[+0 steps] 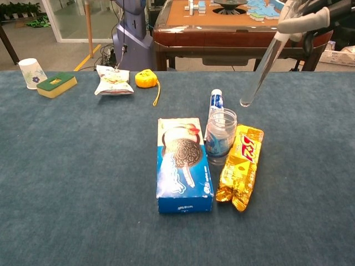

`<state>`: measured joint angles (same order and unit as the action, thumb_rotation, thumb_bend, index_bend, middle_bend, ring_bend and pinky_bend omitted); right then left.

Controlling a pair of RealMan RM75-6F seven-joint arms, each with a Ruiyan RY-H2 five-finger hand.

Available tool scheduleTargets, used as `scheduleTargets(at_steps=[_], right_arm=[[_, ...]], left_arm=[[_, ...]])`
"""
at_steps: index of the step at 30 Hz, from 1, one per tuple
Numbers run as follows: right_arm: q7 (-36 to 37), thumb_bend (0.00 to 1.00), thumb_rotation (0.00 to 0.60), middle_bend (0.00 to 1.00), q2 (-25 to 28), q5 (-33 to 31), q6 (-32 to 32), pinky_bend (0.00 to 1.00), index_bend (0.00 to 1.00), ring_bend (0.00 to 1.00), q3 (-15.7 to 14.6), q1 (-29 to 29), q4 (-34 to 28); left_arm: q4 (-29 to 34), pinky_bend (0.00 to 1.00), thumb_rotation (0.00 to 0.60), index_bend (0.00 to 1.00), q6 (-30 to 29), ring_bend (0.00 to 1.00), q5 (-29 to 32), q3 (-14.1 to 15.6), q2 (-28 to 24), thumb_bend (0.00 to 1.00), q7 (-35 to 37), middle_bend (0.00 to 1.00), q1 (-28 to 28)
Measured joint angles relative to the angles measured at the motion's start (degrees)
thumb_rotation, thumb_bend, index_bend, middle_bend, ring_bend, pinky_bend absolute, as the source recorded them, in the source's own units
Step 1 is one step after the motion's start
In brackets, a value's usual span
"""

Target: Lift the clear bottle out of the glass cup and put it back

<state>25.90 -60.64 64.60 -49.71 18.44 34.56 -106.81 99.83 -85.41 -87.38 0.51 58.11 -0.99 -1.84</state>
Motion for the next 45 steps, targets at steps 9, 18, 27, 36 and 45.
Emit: scheduleTargets(at_steps=[9, 18, 27, 36, 45], right_arm=[[-17.34, 0.50, 0.600, 0.68, 0.52, -0.59, -1.25, 0.58, 0.84, 0.52, -2.36, 0.83, 0.56], [-27.95, 0.50, 0.600, 0.68, -0.93, -3.81, -3.04, 0.58, 0.84, 0.52, -2.15, 0.94, -0.63], [-3.90, 0.50, 0.600, 0.68, -1.91, -0.23, -3.80, 0.58, 0.85, 0.52, -0.16, -0.84, -0.08], [-15.59, 0.50, 0.600, 0.69, -1.48, -0.17, -3.82, 0.58, 0.85, 0.53, -2.23, -0.13, 0.76], [-26.49, 0.50, 0.600, 0.69, -3.23, -3.32, -5.09, 0.58, 0.85, 0.53, -2.57, 0.56, 0.47]], left_arm=[[-0.04, 0.44, 0.600, 0.00, 0.04, 0.19, 0.05, -0.02, 0.00, 0.09, 0.01, 0.16, -0.03], [0.00, 0.44, 0.600, 0.00, -0.14, 0.19, 0.09, -0.07, -0.14, 0.09, 0.45, 0.16, 0.05], [0.05, 0.44, 0.600, 0.00, -0.04, 0.19, 0.03, -0.04, -0.12, 0.09, 0.23, 0.16, 0.00], [0.06, 0.44, 0.600, 0.00, 0.08, 0.19, 0.11, -0.03, -0.14, 0.09, 0.24, 0.16, -0.04], [-0.03, 0.44, 0.600, 0.00, -0.15, 0.19, 0.10, -0.10, -0.32, 0.09, 0.79, 0.16, 0.05]])
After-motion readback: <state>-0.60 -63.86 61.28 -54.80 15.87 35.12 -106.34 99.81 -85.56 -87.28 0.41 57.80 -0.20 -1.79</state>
